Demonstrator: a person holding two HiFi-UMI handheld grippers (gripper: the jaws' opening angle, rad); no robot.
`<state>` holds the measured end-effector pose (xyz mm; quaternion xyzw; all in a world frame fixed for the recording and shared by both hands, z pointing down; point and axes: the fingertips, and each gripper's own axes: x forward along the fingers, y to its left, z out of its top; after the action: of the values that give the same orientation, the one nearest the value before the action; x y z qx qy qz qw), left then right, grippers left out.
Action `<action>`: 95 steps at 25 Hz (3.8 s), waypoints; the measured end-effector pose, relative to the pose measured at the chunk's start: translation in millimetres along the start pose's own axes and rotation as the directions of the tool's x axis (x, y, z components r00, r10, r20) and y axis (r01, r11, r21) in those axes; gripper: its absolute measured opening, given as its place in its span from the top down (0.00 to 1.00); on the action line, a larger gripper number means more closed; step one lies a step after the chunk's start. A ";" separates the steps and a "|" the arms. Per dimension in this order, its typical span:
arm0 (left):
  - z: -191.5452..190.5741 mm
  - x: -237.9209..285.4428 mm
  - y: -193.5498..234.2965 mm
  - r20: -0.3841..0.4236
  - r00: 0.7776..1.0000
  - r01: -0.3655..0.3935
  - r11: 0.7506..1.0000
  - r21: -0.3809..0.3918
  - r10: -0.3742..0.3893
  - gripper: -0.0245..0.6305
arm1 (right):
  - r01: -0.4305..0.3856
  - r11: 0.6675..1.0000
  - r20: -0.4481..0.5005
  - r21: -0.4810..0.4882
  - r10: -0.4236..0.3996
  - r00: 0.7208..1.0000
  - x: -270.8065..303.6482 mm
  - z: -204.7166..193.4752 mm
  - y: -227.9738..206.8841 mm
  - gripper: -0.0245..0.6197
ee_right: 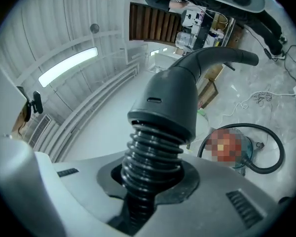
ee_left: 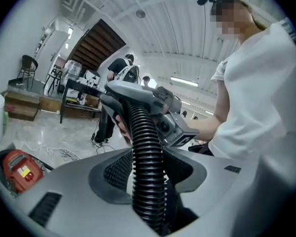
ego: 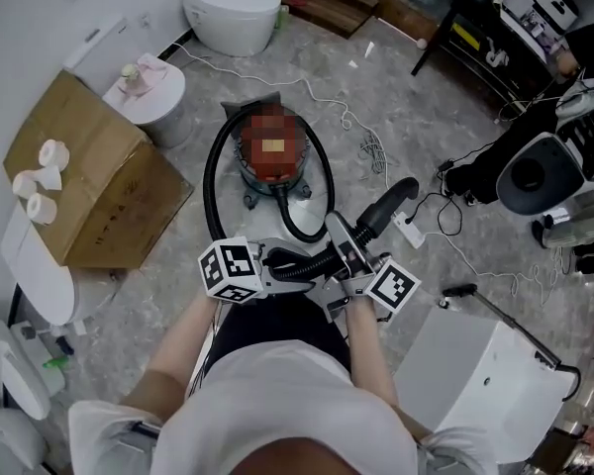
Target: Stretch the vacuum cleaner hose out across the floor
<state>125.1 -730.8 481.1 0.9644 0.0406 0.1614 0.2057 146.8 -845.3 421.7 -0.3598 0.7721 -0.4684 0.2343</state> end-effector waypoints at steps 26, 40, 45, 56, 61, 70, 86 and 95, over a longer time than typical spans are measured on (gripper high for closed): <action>76.6 92.8 -132.2 0.021 0.998 0.055 0.942 0.331 -0.065 0.66 | 0.091 0.963 0.390 -0.254 0.016 0.921 -182.6 69.8 122.4 0.82; 31.3 130.3 -292.2 0.037 0.981 0.159 0.903 0.399 -0.189 0.66 | 0.200 0.931 0.506 -0.307 -0.018 0.863 -332.8 -3.6 188.2 0.82; 36.7 163.2 -323.1 0.048 0.980 0.159 0.899 0.408 -0.195 0.66 | 0.199 0.928 0.522 -0.316 -0.005 0.853 -379.0 4.5 195.1 0.82; 31.8 260.4 -384.1 0.139 0.981 0.093 0.957 0.276 -0.136 0.67 | 0.132 0.931 0.373 -0.339 0.005 0.928 -469.0 20.0 180.1 0.82; 6.8 281.1 -407.1 0.190 0.977 0.064 0.980 0.187 -0.100 0.67 | 0.090 0.928 0.255 -0.361 0.005 0.967 -486.8 -6.9 171.8 0.82; -40.8 280.9 -442.3 0.196 0.981 -0.016 0.994 0.105 -0.005 0.68 | 0.040 0.957 0.131 -0.287 -0.002 0.991 -505.1 -64.4 159.4 0.82; -114.3 201.9 -548.0 0.052 0.997 0.051 0.991 0.128 -0.058 0.70 | 0.048 0.975 0.158 -0.217 -0.013 0.987 -528.4 -184.7 223.0 0.82; -165.6 156.0 -610.3 0.007 0.992 0.127 0.980 0.156 -0.130 0.70 | 0.084 0.976 0.186 -0.202 -0.046 0.981 -546.4 -266.8 255.0 0.83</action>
<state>210.9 -88.0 419.9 0.9742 0.1134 0.1356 0.1404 219.5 -196.6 328.2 -0.4484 0.7804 -0.3577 0.2487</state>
